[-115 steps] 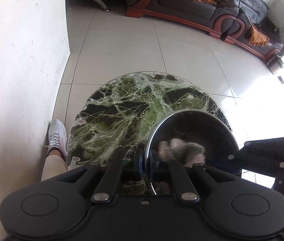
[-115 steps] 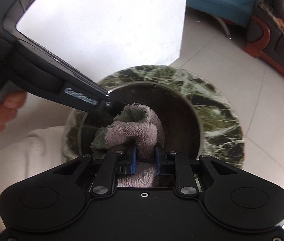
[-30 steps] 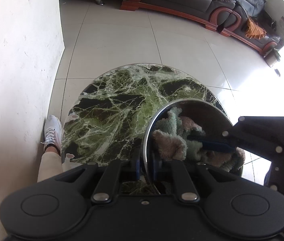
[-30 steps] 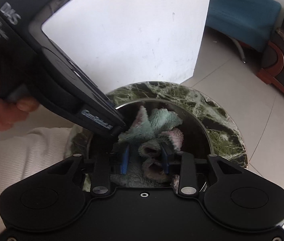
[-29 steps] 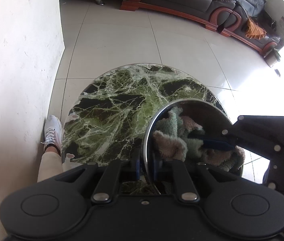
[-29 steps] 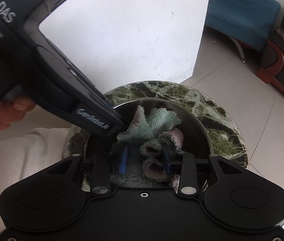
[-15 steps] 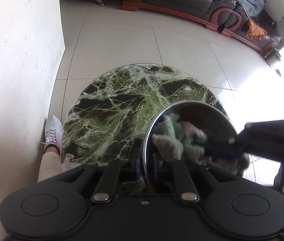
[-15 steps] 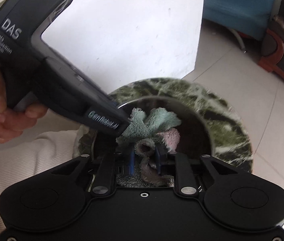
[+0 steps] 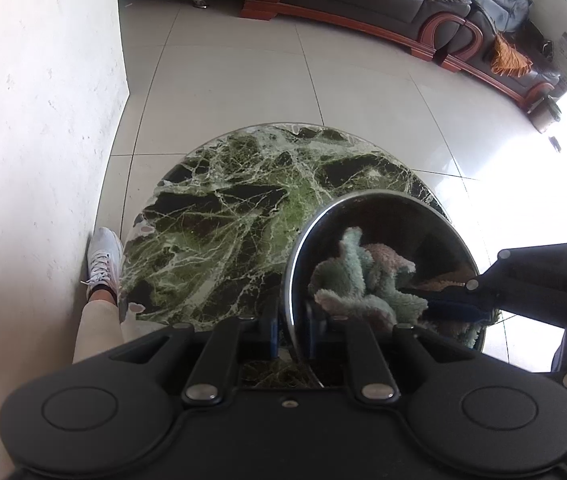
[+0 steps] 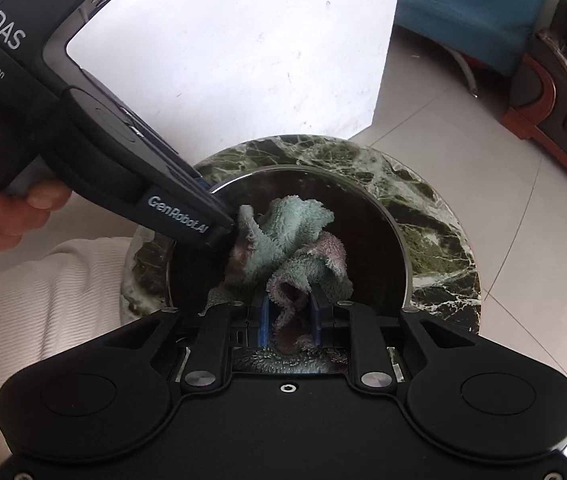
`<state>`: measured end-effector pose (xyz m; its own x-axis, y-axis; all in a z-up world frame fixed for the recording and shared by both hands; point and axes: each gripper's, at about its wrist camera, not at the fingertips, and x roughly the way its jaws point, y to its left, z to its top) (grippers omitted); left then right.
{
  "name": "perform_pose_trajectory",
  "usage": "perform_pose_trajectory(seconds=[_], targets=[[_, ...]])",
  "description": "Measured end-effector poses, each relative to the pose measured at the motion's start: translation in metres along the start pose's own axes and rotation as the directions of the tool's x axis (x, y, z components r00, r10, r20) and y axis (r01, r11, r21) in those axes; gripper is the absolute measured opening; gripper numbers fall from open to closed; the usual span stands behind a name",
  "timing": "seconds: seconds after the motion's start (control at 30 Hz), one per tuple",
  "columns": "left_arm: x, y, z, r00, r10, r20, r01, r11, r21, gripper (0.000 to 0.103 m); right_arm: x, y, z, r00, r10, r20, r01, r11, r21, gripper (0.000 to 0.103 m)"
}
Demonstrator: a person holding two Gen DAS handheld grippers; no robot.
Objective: Clean bowl
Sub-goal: 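Rub the green towel against the bowl bottom with the right gripper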
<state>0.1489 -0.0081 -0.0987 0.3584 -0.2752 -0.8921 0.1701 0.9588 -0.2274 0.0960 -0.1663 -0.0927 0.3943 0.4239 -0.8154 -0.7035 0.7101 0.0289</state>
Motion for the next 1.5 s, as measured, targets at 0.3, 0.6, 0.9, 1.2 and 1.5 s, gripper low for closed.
perform_pose_trajectory(seconds=[0.3,0.6,0.9,1.2,1.5], targets=[[-0.001,-0.001,0.001,1.0,-0.002,0.0,0.002,1.0,-0.006,0.013,0.017,-0.01,0.01,0.999,0.029,-0.024,-0.029,0.999,0.029,0.038],[0.0,-0.001,0.002,1.0,0.001,0.001,-0.001,1.0,0.001,0.013,0.002,0.0,0.007,1.0,0.006,0.019,-0.006,1.0,-0.009,0.017],[0.001,0.0,-0.001,1.0,0.0,-0.001,0.0,1.0,-0.002,0.013,0.005,-0.012,0.01,0.996,-0.086,0.01,0.087,0.995,-0.058,0.016],[0.002,0.0,0.001,1.0,0.0,-0.003,0.0,1.0,0.004,0.013,0.001,-0.01,0.005,1.0,0.01,-0.029,-0.009,1.0,0.03,0.031],[0.002,0.0,0.0,1.0,-0.003,-0.001,0.003,1.0,-0.004,0.013,0.014,-0.011,0.004,0.998,0.005,-0.055,-0.004,1.0,0.01,0.028]])
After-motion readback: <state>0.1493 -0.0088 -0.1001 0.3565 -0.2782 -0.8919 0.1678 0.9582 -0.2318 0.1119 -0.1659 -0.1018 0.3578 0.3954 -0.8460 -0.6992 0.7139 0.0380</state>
